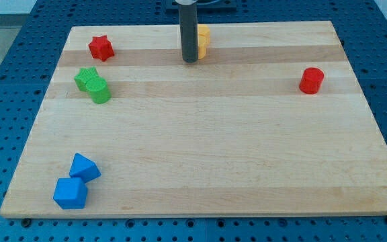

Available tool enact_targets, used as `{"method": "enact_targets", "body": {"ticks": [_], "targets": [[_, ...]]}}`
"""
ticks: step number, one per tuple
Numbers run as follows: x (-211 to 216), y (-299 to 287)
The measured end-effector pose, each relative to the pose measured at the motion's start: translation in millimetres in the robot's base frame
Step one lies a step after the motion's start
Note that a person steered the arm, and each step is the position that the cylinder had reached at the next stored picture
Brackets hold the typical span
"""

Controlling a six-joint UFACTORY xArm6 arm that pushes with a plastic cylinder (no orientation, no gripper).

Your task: Separate the yellow blocks from each other

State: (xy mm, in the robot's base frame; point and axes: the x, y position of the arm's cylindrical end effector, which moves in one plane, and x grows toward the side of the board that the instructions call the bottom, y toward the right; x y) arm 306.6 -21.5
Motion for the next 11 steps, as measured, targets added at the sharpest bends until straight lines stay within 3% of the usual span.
{"method": "enact_targets", "body": {"ticks": [2, 3, 4, 5, 7, 9, 11], "targets": [[40.8, 25.4], [41.8, 41.5], [-14.7, 44.5], [-41.1, 45.7], [-53.2, 44.0], [-40.3, 2.2], [0.3, -38.3]]}}
